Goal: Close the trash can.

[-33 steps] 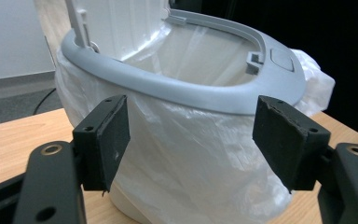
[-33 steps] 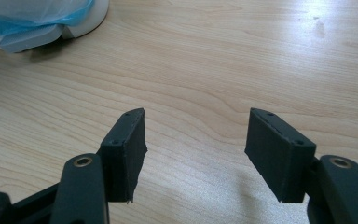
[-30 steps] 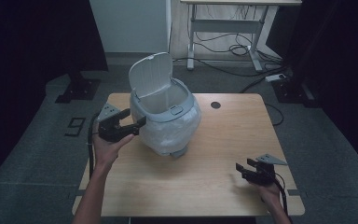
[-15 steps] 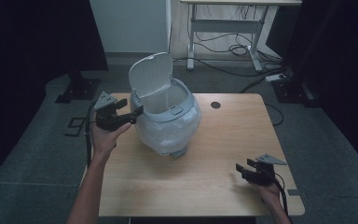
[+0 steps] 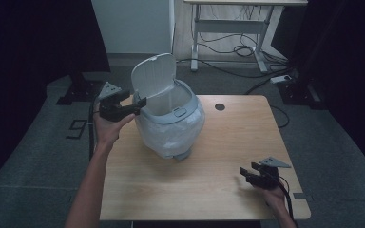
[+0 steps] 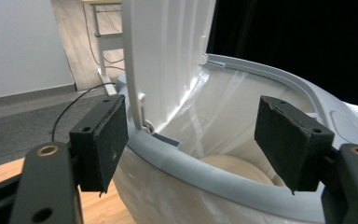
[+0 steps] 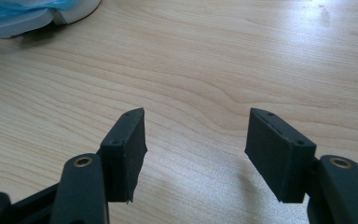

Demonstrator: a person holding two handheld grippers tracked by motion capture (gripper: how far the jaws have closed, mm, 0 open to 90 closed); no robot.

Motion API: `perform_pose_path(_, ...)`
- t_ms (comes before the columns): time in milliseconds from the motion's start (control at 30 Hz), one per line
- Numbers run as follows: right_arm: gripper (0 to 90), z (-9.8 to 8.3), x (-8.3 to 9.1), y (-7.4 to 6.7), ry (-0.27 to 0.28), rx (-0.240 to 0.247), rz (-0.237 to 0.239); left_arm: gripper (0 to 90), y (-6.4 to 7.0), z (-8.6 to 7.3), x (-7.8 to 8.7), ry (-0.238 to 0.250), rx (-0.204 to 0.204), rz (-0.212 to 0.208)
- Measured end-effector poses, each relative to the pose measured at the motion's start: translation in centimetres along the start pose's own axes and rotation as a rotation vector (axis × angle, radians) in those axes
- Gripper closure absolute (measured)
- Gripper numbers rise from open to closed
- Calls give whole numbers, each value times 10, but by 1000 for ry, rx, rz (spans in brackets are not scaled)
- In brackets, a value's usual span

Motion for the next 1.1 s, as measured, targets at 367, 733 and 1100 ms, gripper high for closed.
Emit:
perform_pose_path(367, 372, -1, 1, 1, -5, 11, -12, 252, -12, 16, -13, -2, 17, -23)
perform_pose_path(733, 371, -1, 2, 3, -10, 19, -29, 245, -2, 38, -23, 16, -12, -55)
perform_pose_path(1100, 369, -2, 0, 1, -23, 34, -32, 246, 20, 33, -18, -25, -31, -143)
Point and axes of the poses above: each handheld gripper's, and its own axes: x roughly backward along the jaws, z roughly out of its top, y roughly to its right, the point moved 7 cm from there along -x, roughly forward along the jaws, and after that the axes turned 13 degrees about x, right-handed, at the moved point
